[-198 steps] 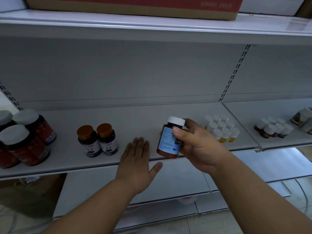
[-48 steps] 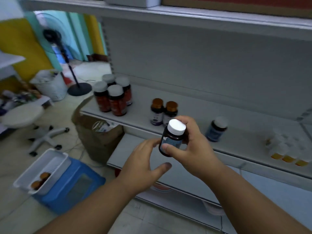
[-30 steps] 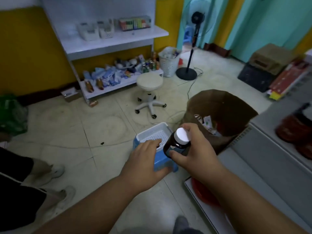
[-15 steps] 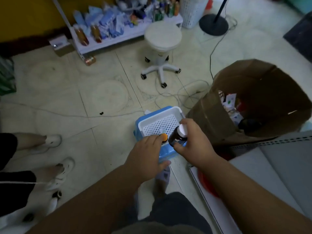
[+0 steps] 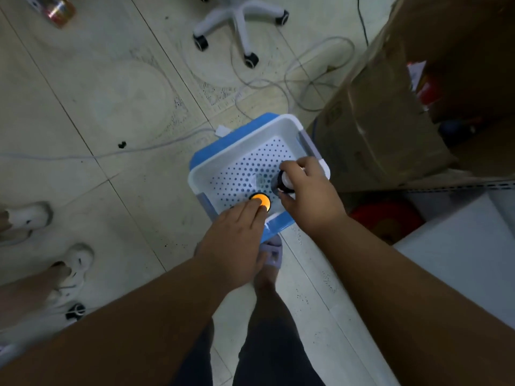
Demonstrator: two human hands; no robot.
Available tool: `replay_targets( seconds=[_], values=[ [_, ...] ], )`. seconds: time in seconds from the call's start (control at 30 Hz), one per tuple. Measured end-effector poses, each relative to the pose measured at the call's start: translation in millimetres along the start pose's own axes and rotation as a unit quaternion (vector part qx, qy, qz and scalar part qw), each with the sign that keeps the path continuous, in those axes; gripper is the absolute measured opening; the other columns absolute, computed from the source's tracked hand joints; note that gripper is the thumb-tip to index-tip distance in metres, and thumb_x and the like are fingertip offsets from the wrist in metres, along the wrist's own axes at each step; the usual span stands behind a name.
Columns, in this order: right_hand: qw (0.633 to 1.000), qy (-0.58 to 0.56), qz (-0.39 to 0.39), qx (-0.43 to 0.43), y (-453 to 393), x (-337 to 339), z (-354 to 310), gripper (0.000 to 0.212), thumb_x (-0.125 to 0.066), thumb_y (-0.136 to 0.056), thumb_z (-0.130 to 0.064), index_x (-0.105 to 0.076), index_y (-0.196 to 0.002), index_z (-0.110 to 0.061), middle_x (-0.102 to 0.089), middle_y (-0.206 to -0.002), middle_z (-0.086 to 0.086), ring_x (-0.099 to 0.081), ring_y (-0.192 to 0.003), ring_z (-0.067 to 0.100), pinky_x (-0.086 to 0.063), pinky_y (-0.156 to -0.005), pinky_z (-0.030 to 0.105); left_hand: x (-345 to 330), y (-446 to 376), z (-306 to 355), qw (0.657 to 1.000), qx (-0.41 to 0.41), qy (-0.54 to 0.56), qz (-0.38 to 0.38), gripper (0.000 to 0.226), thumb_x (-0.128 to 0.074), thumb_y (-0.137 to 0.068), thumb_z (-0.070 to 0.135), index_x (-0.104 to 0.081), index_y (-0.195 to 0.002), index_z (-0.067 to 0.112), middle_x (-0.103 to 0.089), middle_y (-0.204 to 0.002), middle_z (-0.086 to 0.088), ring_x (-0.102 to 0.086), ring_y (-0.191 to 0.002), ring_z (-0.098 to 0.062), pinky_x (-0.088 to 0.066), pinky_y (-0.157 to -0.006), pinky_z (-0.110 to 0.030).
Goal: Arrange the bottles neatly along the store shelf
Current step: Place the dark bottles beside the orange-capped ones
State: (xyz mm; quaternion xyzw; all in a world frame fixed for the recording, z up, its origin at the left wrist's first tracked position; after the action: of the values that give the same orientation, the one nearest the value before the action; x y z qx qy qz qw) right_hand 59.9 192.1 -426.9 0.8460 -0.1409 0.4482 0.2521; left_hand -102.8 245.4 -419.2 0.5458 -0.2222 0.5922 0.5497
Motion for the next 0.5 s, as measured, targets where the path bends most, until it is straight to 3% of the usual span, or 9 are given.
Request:
replay_targets(
  seconds=[0.1, 0.2, 0.33, 0.5],
  values=[
    [0.995, 0.048, -0.086, 0.009, -12.2, -16.6, 2.1, 0.043, -0.060, -0.085, -0.010, -0.047, -0.125, -0.016, -0.044, -0.117, 0.015, -0.053, -0.088, 0.038, -0.050, -0.071, 0.043, -5.4, 0.1, 0.0, 1.000, -0.002, -0.016, 0.000, 0.086, -0.074, -0.070, 0.047, -0.048, -0.139, 0.003, -0.051, -0.139, -0.015, -0.051, -0.124, -0.031, -0.043, -0.103, -0.043],
    [0.986, 0.076, -0.150, 0.012, -23.3, -23.6, -0.1, 0.048, -0.058, -0.085, -0.010, -0.043, -0.130, -0.016, -0.045, -0.115, 0.016, -0.054, -0.087, 0.037, -0.047, -0.068, 0.040, -3.7, 0.6, -2.1, 1.000, -0.003, -0.022, -0.007, 0.083, -0.071, -0.074, 0.047, -0.046, -0.141, 0.003, -0.048, -0.142, -0.015, -0.049, -0.128, -0.032, -0.042, -0.104, -0.044],
    [0.977, 0.096, -0.190, 0.012, -34.3, -23.4, 2.8, 0.048, -0.064, -0.082, -0.016, -0.045, -0.126, -0.016, -0.049, -0.111, 0.015, -0.056, -0.093, 0.037, -0.042, -0.068, 0.034, -2.7, -0.5, -3.3, 0.999, -0.004, -0.022, -0.026, 0.080, -0.064, -0.083, 0.045, -0.036, -0.147, 0.007, -0.038, -0.150, -0.012, -0.039, -0.136, -0.028, -0.035, -0.110, -0.042],
    [0.982, 0.086, -0.170, -0.003, -20.7, 3.6, -8.8, 0.056, -0.067, -0.082, -0.019, -0.043, -0.132, -0.013, -0.048, -0.120, 0.015, -0.054, -0.103, 0.035, -0.045, -0.074, 0.037, 12.8, 0.6, 0.6, 0.999, -0.012, 0.001, -0.035, 0.071, -0.066, -0.082, 0.041, -0.043, -0.141, 0.008, -0.043, -0.144, -0.010, -0.042, -0.129, -0.028, -0.042, -0.105, -0.042]
  ],
)
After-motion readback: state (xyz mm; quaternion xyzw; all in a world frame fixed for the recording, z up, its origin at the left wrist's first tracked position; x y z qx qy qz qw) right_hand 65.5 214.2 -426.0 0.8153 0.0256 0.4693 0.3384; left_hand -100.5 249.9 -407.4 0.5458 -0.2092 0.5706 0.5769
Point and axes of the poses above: each hand's wrist, its own y-axis away from the middle knuckle, its own x-axis out of the back of the hand, z = x × y, the point moved 3 cm from there along -y, towards the middle knuckle
